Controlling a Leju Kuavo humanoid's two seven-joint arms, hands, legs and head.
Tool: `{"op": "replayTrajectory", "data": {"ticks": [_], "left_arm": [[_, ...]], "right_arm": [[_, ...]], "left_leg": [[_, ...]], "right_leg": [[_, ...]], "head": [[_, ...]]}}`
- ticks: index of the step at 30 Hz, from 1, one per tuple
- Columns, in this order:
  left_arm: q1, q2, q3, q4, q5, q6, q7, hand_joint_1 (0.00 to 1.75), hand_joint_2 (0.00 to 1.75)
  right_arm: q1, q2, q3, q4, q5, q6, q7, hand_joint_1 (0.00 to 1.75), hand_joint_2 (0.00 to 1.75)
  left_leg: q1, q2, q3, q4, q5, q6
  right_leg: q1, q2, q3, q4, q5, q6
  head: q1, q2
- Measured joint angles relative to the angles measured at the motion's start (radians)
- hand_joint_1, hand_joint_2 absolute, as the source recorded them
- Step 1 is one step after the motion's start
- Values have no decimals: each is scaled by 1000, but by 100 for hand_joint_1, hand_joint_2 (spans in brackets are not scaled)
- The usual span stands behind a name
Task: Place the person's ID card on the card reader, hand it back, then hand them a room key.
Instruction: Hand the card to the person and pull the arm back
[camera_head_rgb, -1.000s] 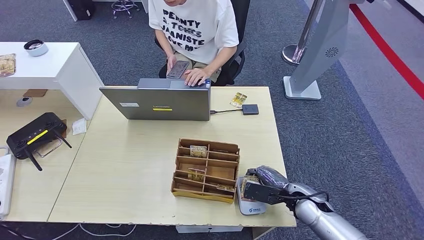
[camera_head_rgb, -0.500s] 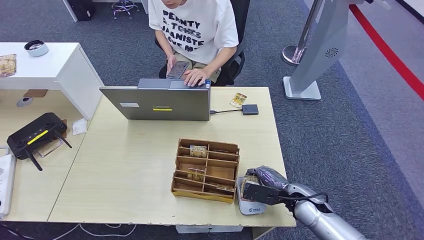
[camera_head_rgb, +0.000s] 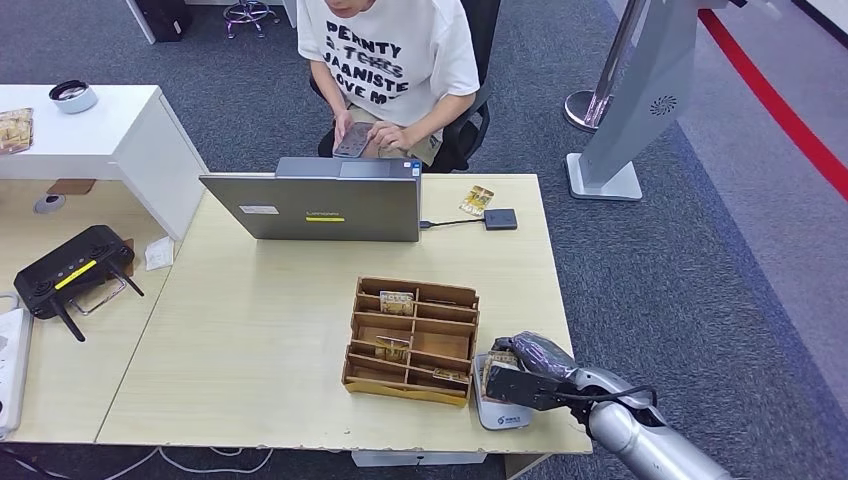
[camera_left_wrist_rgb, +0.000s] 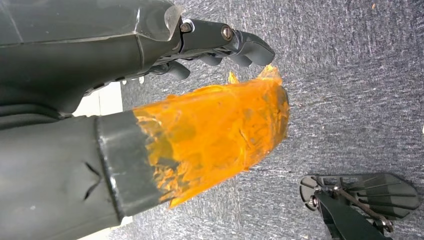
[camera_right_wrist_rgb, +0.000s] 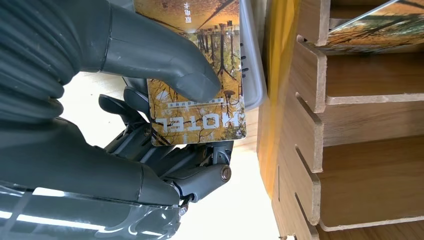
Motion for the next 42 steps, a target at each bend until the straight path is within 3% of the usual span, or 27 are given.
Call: {"op": "replayTrajectory", "data": {"ticks": [42], "left_arm": [[0,0,0,0,-1,0,0,0,0]], "right_arm": [[16,-12,-7,-1,6,-13,16,175,175]], "left_leg": [[0,0,1,0,0,0]], "right_leg": [[0,0,1,0,0,0]], "head": [[0,0]]}}
